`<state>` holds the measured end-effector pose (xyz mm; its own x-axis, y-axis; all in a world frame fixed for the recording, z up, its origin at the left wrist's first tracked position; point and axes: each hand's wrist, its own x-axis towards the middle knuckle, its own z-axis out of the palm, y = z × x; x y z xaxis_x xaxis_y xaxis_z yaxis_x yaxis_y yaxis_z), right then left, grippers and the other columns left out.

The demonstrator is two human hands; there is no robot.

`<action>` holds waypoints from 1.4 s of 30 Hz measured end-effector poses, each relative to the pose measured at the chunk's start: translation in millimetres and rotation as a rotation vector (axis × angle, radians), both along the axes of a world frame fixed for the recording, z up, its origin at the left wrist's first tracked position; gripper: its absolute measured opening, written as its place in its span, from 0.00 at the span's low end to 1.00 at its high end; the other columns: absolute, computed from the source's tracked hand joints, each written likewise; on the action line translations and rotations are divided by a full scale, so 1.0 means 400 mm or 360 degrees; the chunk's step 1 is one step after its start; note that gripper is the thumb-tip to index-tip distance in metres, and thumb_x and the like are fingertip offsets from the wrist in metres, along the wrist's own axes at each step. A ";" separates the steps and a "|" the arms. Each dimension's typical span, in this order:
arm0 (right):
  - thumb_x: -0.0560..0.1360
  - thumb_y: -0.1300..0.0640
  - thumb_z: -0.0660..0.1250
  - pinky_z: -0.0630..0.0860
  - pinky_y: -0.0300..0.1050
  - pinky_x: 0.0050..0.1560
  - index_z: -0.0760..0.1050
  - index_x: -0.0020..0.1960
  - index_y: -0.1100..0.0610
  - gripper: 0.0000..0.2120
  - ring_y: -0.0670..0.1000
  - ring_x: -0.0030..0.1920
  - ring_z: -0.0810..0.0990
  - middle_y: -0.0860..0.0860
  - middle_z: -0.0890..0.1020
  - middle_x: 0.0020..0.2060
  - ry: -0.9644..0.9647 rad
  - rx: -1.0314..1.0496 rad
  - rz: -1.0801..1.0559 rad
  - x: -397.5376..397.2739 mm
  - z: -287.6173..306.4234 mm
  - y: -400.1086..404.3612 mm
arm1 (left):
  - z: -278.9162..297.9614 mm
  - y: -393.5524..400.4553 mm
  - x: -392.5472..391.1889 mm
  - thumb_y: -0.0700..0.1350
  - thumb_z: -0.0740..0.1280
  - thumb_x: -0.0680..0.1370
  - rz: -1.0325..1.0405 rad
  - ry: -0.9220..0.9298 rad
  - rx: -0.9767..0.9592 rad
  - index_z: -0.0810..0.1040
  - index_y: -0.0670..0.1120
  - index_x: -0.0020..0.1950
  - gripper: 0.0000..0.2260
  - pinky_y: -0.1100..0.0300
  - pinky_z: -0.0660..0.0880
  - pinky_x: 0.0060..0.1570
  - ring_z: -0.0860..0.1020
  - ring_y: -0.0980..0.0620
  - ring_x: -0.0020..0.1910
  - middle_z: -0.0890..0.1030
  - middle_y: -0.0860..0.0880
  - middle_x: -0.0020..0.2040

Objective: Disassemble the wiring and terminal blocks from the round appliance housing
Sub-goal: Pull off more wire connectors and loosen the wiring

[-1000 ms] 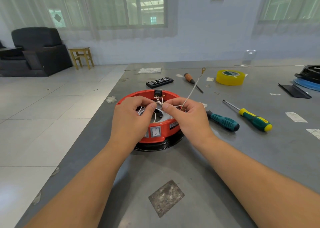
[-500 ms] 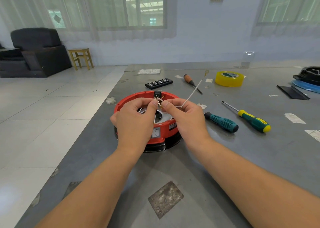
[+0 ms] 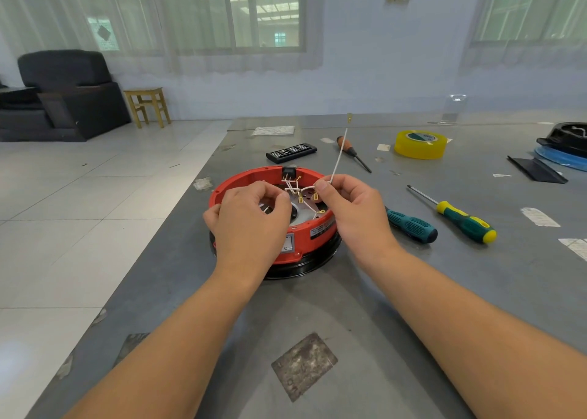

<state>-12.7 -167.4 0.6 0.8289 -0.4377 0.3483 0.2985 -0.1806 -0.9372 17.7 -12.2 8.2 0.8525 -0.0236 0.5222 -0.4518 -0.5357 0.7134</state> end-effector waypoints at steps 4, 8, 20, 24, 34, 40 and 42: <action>0.80 0.49 0.70 0.80 0.44 0.53 0.82 0.48 0.47 0.04 0.46 0.49 0.84 0.46 0.87 0.43 0.0012 -0.0050 0.0000 0.005 -0.002 -0.001 | -0.001 0.003 0.004 0.54 0.66 0.81 -0.0006 0.0018 0.0152 0.81 0.56 0.45 0.08 0.56 0.55 0.60 0.75 0.57 0.60 0.83 0.59 0.48; 0.80 0.48 0.69 0.80 0.38 0.45 0.82 0.47 0.45 0.05 0.41 0.44 0.83 0.41 0.85 0.41 0.0067 -0.0340 0.0084 -0.006 -0.004 -0.008 | -0.004 0.009 0.003 0.57 0.65 0.81 -0.0007 -0.0134 0.0283 0.80 0.60 0.57 0.08 0.57 0.55 0.59 0.75 0.59 0.60 0.81 0.62 0.52; 0.80 0.48 0.69 0.73 0.31 0.45 0.82 0.46 0.46 0.06 0.40 0.48 0.81 0.45 0.85 0.43 0.0034 -0.0445 0.0060 -0.011 -0.001 -0.007 | -0.010 0.012 0.011 0.52 0.69 0.82 -0.0045 -0.0296 0.0285 0.83 0.55 0.48 0.05 0.57 0.57 0.59 0.79 0.59 0.51 0.84 0.59 0.45; 0.79 0.47 0.69 0.70 0.25 0.42 0.81 0.44 0.45 0.07 0.36 0.47 0.78 0.44 0.85 0.42 0.0073 -0.0510 0.0059 -0.011 0.001 -0.004 | -0.016 0.011 0.017 0.53 0.69 0.82 -0.0042 -0.0232 0.0106 0.83 0.55 0.48 0.05 0.52 0.62 0.63 0.71 0.74 0.52 0.84 0.59 0.41; 0.77 0.44 0.70 0.74 0.53 0.64 0.73 0.55 0.40 0.10 0.41 0.56 0.80 0.40 0.83 0.50 -0.0051 -0.0512 -0.0061 -0.005 -0.012 0.001 | 0.006 0.014 -0.007 0.57 0.68 0.79 -0.0173 -0.0138 -0.0110 0.79 0.65 0.43 0.05 0.42 0.74 0.65 0.82 0.61 0.48 0.83 0.64 0.38; 0.77 0.46 0.70 0.64 0.45 0.62 0.75 0.56 0.43 0.09 0.36 0.56 0.75 0.37 0.78 0.52 -0.0407 -0.1276 -0.0396 -0.008 -0.023 0.008 | 0.010 0.013 -0.013 0.54 0.69 0.81 -0.0231 -0.0087 -0.0137 0.77 0.68 0.43 0.09 0.41 0.75 0.64 0.84 0.63 0.47 0.82 0.72 0.44; 0.78 0.47 0.71 0.64 0.48 0.61 0.79 0.53 0.45 0.06 0.39 0.56 0.76 0.40 0.79 0.54 -0.0414 -0.1385 -0.0469 -0.006 -0.023 0.005 | 0.008 0.013 -0.010 0.54 0.69 0.82 -0.0253 -0.0077 -0.0119 0.77 0.68 0.44 0.10 0.41 0.75 0.64 0.84 0.63 0.48 0.82 0.72 0.43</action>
